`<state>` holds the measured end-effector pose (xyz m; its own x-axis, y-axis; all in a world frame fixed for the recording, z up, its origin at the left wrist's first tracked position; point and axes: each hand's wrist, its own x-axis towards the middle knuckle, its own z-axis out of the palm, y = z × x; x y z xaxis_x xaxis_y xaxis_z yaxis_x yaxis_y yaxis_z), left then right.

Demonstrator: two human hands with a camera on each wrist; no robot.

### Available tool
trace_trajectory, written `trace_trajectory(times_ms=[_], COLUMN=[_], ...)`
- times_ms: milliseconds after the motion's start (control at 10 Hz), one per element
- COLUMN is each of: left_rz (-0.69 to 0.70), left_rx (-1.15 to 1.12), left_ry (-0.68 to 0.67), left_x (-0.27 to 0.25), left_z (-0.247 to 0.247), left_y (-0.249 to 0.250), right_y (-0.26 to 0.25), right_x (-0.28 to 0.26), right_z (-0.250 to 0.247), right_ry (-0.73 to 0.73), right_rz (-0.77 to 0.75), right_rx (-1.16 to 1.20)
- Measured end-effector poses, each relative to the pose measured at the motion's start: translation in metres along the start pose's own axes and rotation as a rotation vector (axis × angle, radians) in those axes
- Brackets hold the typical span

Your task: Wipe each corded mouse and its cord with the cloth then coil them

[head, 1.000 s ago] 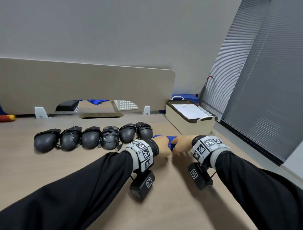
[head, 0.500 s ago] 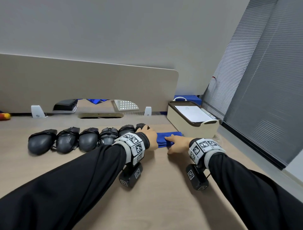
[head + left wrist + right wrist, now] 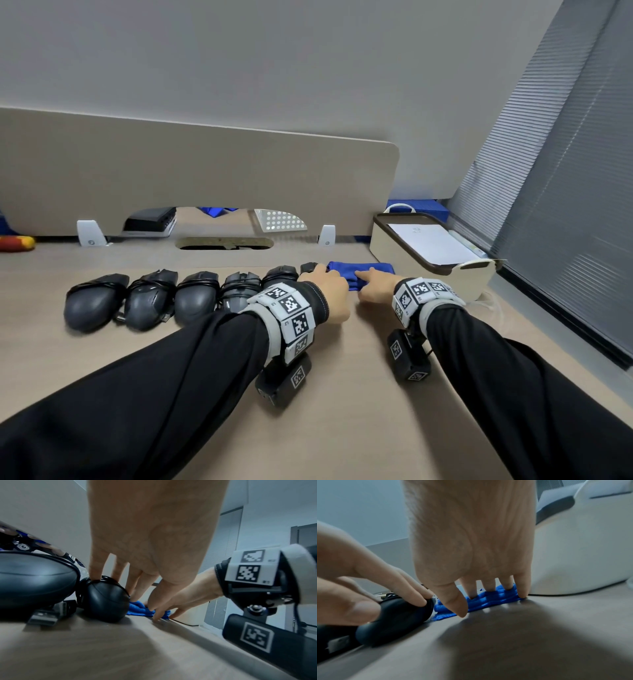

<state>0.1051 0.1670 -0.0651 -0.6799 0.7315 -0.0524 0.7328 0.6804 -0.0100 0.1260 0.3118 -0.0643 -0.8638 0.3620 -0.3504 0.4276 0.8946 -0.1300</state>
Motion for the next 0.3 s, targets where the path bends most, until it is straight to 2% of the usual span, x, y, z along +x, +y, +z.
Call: trace_trajectory(times_ms=[100, 300], left_rz=[0.030, 0.055], left_rx=[-0.007, -0.194], left_ry=[0.027, 0.009], left_x=[0.000, -0.002], left_z=[0.003, 0.001], left_y=[-0.004, -0.014], right_y=[0.001, 0.009], right_x=[0.004, -0.012], right_z=[-0.002, -0.008], right_ry=[0.006, 0.051], right_rz=[-0.010, -0.081], right_rx=[0.015, 0.086])
